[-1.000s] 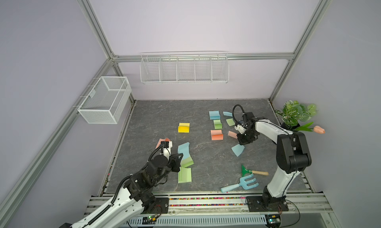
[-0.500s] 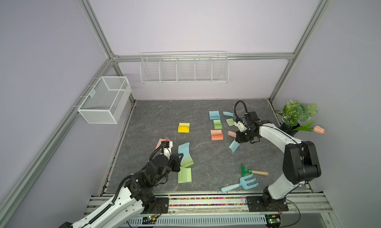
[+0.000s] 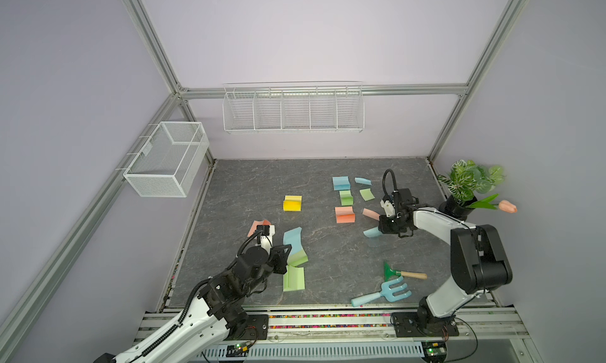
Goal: Tear off pages from different memo pads
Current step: Place the paper at the center of the board, then place the memo pad at the center of the board.
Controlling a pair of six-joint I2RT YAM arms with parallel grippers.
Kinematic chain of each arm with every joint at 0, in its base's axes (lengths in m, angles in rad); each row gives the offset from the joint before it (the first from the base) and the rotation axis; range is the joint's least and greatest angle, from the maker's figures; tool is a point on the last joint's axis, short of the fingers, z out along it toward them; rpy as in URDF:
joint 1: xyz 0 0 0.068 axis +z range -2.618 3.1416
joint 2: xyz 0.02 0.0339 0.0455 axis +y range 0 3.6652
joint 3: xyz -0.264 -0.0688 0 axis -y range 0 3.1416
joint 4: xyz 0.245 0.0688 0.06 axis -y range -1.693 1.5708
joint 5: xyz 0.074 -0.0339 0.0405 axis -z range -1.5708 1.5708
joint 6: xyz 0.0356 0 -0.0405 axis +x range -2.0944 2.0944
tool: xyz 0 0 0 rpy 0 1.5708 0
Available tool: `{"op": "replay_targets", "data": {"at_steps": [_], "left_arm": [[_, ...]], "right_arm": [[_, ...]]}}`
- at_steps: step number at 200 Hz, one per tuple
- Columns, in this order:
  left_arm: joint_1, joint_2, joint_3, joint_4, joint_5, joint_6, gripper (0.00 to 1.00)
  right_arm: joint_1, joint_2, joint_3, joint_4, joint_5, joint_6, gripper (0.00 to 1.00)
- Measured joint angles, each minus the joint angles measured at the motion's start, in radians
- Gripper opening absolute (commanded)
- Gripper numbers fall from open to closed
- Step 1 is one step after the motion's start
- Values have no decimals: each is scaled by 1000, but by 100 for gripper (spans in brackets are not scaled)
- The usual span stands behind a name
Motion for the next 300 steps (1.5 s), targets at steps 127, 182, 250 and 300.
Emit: {"op": "replay_targets", "data": {"at_steps": [127,182,250,300], "left_arm": [[0,348,1,320,272,-126,0],[0,393,22,383,275,-169,0],[0,684,84,545,363,-229,0],[0,972,206,694,457,-292,0]], "right_arm": [[16,-356,-10,-64,131,-24,61],[20,-301,-61,-57,139,-15,61],[81,-580,-244,53,105,28,62],[82,-809,-355,154,94,60,68]]}}
